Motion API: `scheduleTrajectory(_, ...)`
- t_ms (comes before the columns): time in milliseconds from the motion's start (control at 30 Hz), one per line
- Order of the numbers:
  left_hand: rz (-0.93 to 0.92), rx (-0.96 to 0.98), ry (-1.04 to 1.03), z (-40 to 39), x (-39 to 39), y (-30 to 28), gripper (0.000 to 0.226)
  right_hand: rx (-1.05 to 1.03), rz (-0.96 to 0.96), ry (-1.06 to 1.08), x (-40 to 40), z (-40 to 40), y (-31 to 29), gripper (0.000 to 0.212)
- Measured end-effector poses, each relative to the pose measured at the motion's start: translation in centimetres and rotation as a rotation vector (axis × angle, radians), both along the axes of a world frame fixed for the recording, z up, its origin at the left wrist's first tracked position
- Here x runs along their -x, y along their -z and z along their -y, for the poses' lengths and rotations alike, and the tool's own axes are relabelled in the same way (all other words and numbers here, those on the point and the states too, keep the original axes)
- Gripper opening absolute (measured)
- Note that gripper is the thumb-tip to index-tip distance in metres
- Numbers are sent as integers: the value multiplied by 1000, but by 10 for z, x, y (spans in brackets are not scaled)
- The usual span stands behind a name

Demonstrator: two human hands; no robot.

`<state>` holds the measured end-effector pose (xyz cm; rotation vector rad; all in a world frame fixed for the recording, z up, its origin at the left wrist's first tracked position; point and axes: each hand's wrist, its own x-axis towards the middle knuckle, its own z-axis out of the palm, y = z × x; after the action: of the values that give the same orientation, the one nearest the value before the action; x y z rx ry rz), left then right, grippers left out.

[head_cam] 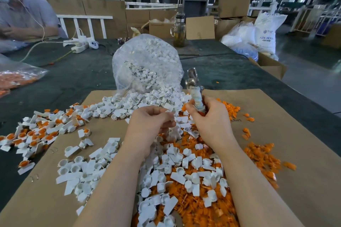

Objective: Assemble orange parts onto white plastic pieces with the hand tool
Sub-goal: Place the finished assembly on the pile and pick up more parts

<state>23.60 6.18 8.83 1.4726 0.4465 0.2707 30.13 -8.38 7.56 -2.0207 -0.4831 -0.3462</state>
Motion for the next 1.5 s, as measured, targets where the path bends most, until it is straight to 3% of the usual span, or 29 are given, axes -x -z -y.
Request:
scheduleTrajectory(167,28,128,22,2,1,-1,7,-80,-3,-111,5,-4,0,4)
scheduleTrajectory(300,59,202,15,3,2,-2,6,-8,43,-80,6,-7,3,8)
scheduleTrajectory(433,83,199,11,4,3,-4,4,48,146,-33,9,-8,3,30)
scheduleTrajectory(533,108,185,0,5,4,-5,11,65,175,-2,9,-8,3,26)
scheduleTrajectory(867,161,86,-14,7,4,-7,15,42,136,-14,10,-9,3,18)
scheduleTrajectory(1233,183,-203,-71,8,2,-4,12,55,129,-19,9,-8,1,13)
scheduleTrajectory(1500,177,-356,-105,12,5,-7,32,52,139,-13,11,-8,1,14)
